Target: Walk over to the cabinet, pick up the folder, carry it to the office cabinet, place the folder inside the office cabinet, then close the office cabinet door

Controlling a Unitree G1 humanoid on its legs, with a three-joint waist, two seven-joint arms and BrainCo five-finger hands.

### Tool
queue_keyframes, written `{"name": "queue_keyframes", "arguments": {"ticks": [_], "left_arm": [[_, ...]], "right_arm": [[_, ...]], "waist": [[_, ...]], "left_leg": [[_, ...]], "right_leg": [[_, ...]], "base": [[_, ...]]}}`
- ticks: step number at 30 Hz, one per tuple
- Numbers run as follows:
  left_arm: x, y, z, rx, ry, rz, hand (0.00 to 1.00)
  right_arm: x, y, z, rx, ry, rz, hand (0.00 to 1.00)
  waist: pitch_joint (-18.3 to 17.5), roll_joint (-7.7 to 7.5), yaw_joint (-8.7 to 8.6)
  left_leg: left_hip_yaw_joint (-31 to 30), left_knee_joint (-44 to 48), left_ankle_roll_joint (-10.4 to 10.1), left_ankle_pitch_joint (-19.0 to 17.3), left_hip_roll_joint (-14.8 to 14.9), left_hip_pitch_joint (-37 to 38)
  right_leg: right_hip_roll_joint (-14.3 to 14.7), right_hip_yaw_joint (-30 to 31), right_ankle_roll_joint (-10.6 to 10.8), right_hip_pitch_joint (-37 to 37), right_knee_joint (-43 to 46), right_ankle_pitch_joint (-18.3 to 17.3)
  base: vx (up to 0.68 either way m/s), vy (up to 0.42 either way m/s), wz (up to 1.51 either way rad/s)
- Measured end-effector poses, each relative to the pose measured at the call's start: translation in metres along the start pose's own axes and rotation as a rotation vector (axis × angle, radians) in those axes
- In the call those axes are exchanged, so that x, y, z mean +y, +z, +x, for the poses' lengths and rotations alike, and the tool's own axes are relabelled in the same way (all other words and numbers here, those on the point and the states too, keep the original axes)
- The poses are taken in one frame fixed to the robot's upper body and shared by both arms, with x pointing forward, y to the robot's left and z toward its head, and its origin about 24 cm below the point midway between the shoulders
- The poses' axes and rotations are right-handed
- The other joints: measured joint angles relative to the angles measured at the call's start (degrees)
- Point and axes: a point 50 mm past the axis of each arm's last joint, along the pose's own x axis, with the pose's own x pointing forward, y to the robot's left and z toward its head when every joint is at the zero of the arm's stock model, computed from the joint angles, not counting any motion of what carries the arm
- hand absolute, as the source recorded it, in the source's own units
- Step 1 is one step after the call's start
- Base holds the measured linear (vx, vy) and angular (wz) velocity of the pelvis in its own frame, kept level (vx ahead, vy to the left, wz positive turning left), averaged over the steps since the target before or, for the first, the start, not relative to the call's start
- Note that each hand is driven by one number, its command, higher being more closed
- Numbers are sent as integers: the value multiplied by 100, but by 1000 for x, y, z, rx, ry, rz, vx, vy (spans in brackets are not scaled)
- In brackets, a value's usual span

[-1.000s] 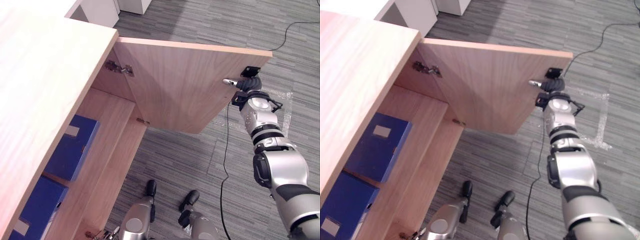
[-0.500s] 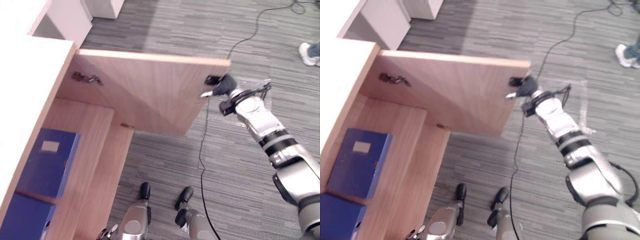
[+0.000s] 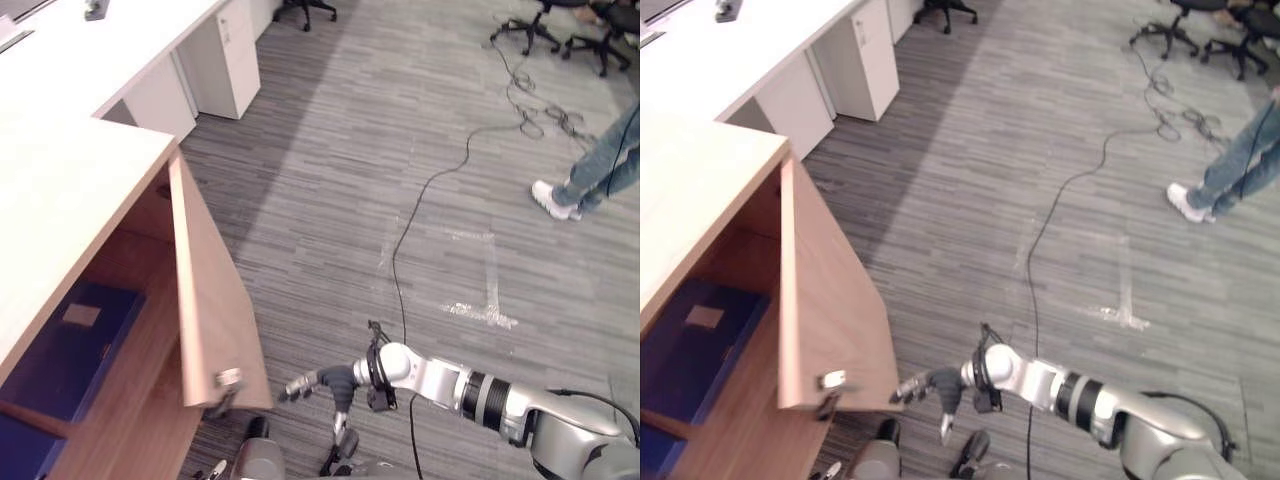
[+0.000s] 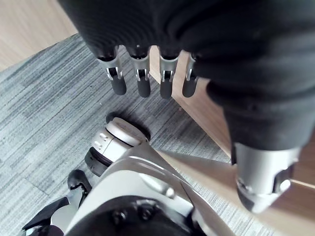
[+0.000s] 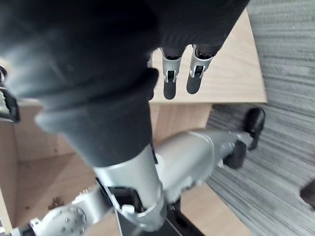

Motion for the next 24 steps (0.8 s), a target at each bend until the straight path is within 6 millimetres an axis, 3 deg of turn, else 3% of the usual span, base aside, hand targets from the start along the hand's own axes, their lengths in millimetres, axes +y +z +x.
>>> {"name": "queue_keyframes", "arguments": {"ticks": [2, 4, 6, 9, 11, 13, 14, 15, 20, 22, 23, 24], "left_arm": [[9, -1, -1, 13, 27, -16, 0], [13, 2, 0, 9, 39, -20, 0], [21, 6, 0, 7, 60, -17, 0], [15, 14, 4, -11, 45, -17, 0], [11, 15, 5, -14, 44, -33, 0], [11, 12, 4, -6, 51, -36, 0], [10, 13, 5, -7, 48, -26, 0], [13, 14, 5, -7, 54, -19, 0], [8, 14, 5, -11, 36, 13, 0], [4, 13, 5, -6, 19, 37, 0], [2, 13, 5, -3, 10, 49, 0], [-1, 12, 6, 3, -6, 76, 0]], "right_arm": [[6, -3, 2, 22, 32, -7, 0], [10, -5, 4, 37, 51, -21, 0], [22, -9, 8, 45, 73, -15, 0], [32, -19, 11, 73, 86, 15, 0], [37, -26, 16, 93, 83, 42, 0], [40, -29, 20, 104, 75, 59, 0], [36, -31, 23, 104, 34, 83, 0], [29, -27, 29, 90, -5, 93, 0], [-7, -32, 39, 91, -232, 247, 0], [-4, -60, 27, 147, -331, 394, 0], [2, -71, 23, 169, -352, 451, 0], [15, -93, 14, 206, -434, 590, 0]], "waist": [[-42, -215, 50], [-53, -383, 66], [-134, -602, 90], [-140, -689, 34], [-143, -687, 38], [-197, -598, -6], [-183, -615, -34], [-187, -673, -32], [-243, -639, 120], [-249, -530, 87], [-255, -471, 76], [-254, -381, 51]], "left_leg": [[131, 258, 34, -114, 53, -96], [481, 322, 274, -264, 134, -168], [1491, 350, 775, -352, 388, -177], [2391, 478, 820, -372, 579, -276], [2738, 827, 820, -373, 637, -398], [3038, 782, 772, -240, 644, -347], [2890, 393, 275, -23, 429, -350], [2644, 62, 373, 132, 116, -390], [1857, -616, 609, 375, -694, -282], [1284, -696, 658, 407, -995, -260], [1118, -724, 685, 423, -1078, -233], [788, -803, 755, 455, -1259, -165]], "right_leg": [[-32, -77, -4, 0, 141, -103], [-75, -215, -39, 7, 198, -142], [-211, -499, -18, 50, 198, -97], [-575, -1334, -9, 127, 206, -40], [-817, -1810, 2, 147, 284, -42], [-1060, -2364, 174, 181, 490, -63], [-1203, -2692, 283, 194, 614, -39], [-1315, -2930, 277, 216, 558, 45], [-1754, -3665, 480, 655, 509, 263], [-2136, -4084, 491, 927, 1027, 248], [-2283, -4102, 490, 990, 1248, 247], [-2632, -3897, 423, 1068, 1848, 210]], "base": [[-86, 76, 21], [-70, 44, 24], [-21, 3, 58], [22, 47, 131], [58, 145, 146], [104, 246, 161], [109, 273, 150], [135, 328, 141], [116, 242, 100], [129, 172, 136], [202, 255, 159], [178, 216, 122]]}}
